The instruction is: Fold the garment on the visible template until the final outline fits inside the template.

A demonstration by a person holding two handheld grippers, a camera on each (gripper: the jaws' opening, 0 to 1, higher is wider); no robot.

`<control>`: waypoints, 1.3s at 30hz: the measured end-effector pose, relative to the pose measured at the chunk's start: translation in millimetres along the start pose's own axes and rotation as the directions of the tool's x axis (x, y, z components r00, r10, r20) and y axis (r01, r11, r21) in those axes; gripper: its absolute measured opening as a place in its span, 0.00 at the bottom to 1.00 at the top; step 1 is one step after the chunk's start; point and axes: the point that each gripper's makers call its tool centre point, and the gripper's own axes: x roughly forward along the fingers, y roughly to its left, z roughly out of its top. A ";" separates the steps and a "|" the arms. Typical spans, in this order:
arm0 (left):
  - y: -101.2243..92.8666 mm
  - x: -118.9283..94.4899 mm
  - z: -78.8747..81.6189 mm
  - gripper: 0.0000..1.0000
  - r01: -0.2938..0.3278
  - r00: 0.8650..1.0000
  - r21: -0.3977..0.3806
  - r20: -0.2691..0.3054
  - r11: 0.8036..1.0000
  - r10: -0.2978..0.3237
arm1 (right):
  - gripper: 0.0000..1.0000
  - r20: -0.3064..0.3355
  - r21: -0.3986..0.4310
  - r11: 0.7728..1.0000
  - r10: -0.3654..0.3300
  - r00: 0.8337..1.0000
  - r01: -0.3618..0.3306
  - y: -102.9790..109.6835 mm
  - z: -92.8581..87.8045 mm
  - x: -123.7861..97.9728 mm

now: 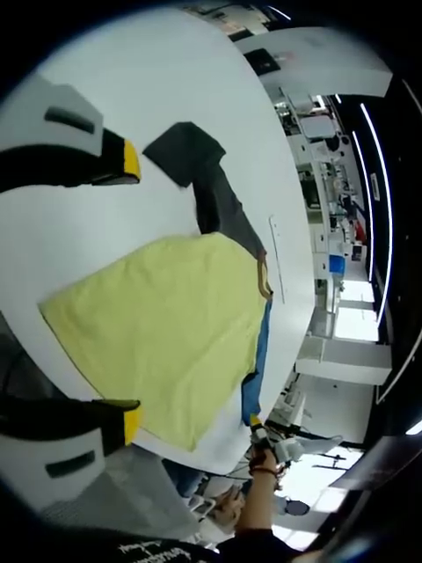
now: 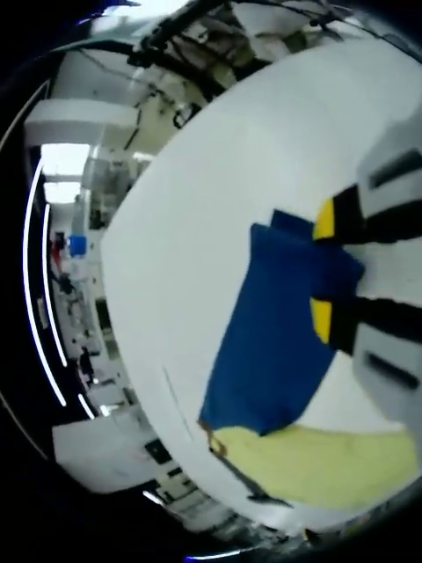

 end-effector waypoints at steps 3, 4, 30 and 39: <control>-2.0 -0.4 1.5 0.98 0.001 1.000 0.004 0.003 1.000 -0.001 | 0.02 -0.006 0.017 1.000 -0.010 1.000 0.010 -5.1 0.0 0.0; -2.3 -0.6 2.2 0.98 0.000 1.000 0.005 0.004 1.000 0.000 | 0.00 -0.005 0.024 1.000 -0.011 1.000 0.011 -6.5 0.3 0.3; 10.3 -11.4 5.6 0.99 -0.012 0.998 -0.011 0.062 1.000 0.012 | 0.00 0.055 0.000 0.999 0.048 0.997 -0.048 21.5 53.1 -9.2; 8.6 -12.2 4.4 0.99 -0.017 0.998 -0.008 0.062 1.000 0.017 | 0.00 0.058 -0.039 0.995 0.090 0.994 -0.088 42.9 70.8 -9.6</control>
